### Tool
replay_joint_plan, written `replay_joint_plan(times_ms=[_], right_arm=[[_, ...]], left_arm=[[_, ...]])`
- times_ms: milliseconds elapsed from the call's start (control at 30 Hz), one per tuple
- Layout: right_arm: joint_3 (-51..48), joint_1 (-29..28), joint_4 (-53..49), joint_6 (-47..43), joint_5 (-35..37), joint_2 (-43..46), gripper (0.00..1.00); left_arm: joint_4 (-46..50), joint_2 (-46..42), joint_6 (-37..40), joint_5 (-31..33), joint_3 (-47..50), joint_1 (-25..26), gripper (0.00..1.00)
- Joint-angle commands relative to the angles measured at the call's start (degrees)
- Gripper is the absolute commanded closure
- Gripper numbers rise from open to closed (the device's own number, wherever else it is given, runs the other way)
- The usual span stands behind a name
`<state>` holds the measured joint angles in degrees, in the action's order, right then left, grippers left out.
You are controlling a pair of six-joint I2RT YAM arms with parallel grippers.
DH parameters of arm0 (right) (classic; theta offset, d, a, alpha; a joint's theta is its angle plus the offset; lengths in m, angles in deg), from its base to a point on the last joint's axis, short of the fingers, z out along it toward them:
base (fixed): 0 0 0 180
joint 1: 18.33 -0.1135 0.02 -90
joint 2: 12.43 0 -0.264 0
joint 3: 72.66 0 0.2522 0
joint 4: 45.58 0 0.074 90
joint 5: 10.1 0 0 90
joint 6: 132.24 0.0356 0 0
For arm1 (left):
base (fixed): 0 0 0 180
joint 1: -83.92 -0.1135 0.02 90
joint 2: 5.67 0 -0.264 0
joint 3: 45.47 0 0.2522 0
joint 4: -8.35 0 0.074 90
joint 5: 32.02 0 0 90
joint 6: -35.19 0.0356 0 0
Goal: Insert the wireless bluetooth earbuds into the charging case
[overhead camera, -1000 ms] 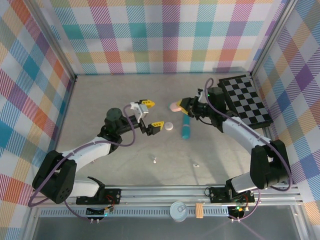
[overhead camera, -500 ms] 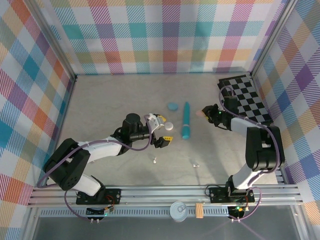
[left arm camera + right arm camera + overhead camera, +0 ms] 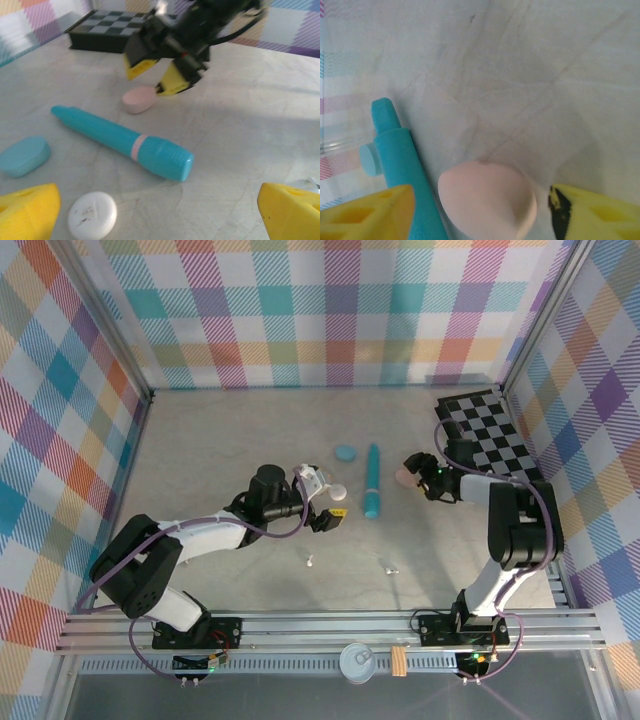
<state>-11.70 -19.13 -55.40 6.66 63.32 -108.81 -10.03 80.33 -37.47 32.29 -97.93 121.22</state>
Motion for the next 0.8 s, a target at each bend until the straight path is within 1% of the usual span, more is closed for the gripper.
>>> replay_joint_plan(times_ms=[0,100,200,300,367,467,600,700,767], right_arm=[[0.0,0.4,-8.4,-5.4,5.8,7.8,0.20],[0.4,-0.1,-14.1,-9.3,7.5,13.4,0.17],[2.2,-2.9,-19.0,-14.1,8.5,16.7,0.16],[5.3,-8.4,-23.4,-17.0,10.2,17.0,0.17],[8.0,-13.8,-25.4,-19.0,12.6,15.9,0.17],[13.3,-21.7,-28.1,-20.7,15.2,11.4,0.17],[22.9,-31.0,-32.6,-20.3,19.9,1.1,0.17],[29.4,-35.3,-35.3,-19.7,23.2,-6.5,0.18],[32.8,-36.8,-36.5,-20.4,24.5,-10.6,0.19]], left_arm=[[5.5,1.6,-4.7,8.4,-3.9,-0.9,0.00],[7.4,2.9,-8.4,13.7,-5.1,-2.0,0.00],[7.9,3.2,-14.0,17.9,-5.2,-4.0,0.00],[8.0,2.3,-20.9,20.0,-4.5,-7.7,0.00],[8.6,1.3,-24.8,20.6,-4.0,-10.5,0.00],[11.5,-0.3,-28.1,21.1,-3.8,-14.0,0.00],[13.7,-3.1,-28.8,22.3,-2.6,-16.9,0.00],[14.9,-5.2,-28.6,22.4,-1.8,-18.1,0.00],[16.0,-6.3,-28.2,22.3,-1.5,-18.4,0.00]])
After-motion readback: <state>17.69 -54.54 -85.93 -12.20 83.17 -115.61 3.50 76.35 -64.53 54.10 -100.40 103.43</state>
